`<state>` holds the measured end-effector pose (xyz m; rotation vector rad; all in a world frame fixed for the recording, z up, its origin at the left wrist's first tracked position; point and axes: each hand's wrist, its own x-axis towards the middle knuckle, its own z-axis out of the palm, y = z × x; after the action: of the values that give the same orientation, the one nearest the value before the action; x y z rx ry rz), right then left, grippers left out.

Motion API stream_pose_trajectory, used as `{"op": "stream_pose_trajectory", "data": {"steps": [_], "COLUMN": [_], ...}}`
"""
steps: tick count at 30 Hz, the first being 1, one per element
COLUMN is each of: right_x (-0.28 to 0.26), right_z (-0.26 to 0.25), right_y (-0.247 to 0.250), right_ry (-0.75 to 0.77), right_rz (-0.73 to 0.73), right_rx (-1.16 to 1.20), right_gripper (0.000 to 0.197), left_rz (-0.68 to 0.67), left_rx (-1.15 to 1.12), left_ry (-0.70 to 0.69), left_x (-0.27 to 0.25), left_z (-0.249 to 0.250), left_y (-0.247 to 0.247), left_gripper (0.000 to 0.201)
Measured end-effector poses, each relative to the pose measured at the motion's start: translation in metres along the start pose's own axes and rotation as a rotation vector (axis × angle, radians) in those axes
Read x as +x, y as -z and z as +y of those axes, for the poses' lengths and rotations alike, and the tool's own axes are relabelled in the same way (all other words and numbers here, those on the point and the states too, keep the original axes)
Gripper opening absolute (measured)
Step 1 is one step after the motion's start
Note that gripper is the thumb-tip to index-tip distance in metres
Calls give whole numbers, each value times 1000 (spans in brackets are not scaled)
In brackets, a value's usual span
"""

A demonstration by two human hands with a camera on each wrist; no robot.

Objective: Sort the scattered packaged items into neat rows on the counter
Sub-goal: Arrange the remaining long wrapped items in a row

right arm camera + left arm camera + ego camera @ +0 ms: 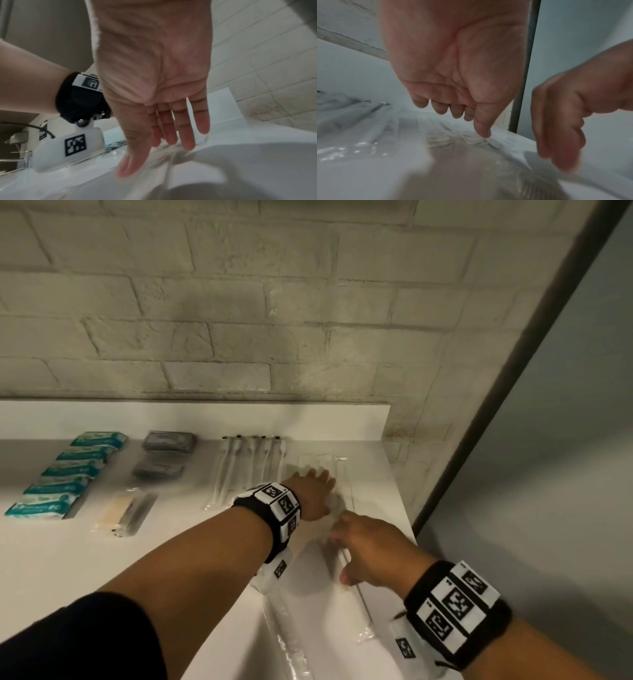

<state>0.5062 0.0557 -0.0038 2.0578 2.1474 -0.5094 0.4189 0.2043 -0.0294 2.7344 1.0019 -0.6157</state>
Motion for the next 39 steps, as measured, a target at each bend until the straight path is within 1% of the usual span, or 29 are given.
{"op": "stream_pose_trajectory", "data": {"steps": [3, 6, 8, 12, 15, 17, 22, 26, 29, 34, 37, 39], "right_x": [-5, -7, -10, -7, 8, 23, 63, 92, 112, 130, 131, 121], "right_z": [2, 13, 22, 41, 54, 62, 77, 86, 91, 95, 96, 100], "right_y": [-12, -18, -19, -15, -7, -1, 13, 21, 24, 25, 24, 29], "right_ry": [36, 28, -13, -145, -228, -258, -264, -267, -278, -312, -307, -290], "right_rz": [-39, -16, -9, -13, 7, 37, 86, 65, 74, 108, 115, 107], "right_rx": [-149, -169, -147, -134, -127, -116, -98, -102, -113, -139, -82, 10], "right_gripper": [54, 54, 53, 53, 42, 37, 31, 29, 28, 33, 34, 41], "left_rz": [45, 63, 81, 81, 90, 96, 86, 106, 117, 131, 109, 67], "left_rx": [-42, 25, 38, -52, -63, -53, -23, -2, -1, -4, -5, 7], "left_ry": [-33, -61, -48, -6, -5, -10, -20, -30, -23, -25, -26, -35], "left_x": [10, 15, 18, 23, 21, 22, 22, 22, 20, 20, 18, 18], "left_z": [9, 19, 19, 14, 12, 11, 11, 12, 12, 10, 10, 10], "left_y": [-1, -3, -4, -2, 0, 0, 0, 1, 1, -2, -2, 4], "left_gripper": [66, 68, 67, 68, 70, 68, 65, 59, 64, 64, 66, 65]}}
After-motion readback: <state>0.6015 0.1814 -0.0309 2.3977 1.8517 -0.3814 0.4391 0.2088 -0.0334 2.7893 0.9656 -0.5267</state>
